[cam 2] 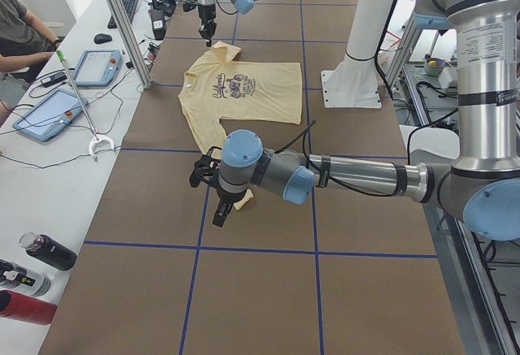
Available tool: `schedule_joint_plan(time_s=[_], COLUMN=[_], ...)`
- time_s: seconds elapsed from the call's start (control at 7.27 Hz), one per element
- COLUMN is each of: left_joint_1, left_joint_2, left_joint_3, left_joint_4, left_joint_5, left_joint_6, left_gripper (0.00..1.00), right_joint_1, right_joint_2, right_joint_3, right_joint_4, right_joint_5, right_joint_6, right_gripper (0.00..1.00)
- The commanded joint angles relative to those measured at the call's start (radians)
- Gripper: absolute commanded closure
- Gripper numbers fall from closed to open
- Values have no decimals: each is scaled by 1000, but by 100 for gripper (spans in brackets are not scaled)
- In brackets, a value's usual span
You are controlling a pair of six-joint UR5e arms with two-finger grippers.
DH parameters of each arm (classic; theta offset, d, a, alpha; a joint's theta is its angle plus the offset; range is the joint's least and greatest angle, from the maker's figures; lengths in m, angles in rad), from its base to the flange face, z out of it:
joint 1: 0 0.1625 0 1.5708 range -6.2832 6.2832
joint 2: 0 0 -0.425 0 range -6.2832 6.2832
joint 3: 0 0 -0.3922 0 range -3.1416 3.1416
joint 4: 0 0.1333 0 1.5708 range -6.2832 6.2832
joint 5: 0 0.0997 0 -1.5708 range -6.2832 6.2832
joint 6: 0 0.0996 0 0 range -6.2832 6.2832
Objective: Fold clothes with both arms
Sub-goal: 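Carry the sleeve with the right gripper across the chest toward the collar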
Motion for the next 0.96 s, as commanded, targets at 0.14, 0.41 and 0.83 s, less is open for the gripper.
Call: schedule_joint_plan(time_s=[0.14, 0.41, 0.83], left_joint_1=[0, 2, 2], left_joint_2=[11, 17, 20], left_joint_3=[-1, -1, -1], left_joint_4=[-1, -1, -1], left_joint_5=[-1, -2, -1], left_joint_6=[3, 3, 4], left_gripper=[0, 0, 0], right_joint_1=[-103, -156, -184], right_joint_2=[110, 182, 228], right_joint_3=[-149, -198, -250], right_joint_4=[165, 183, 206], right_joint_5=[-153, -229, -288], right_joint_6=[111, 111, 111], right_gripper=[100, 100, 100])
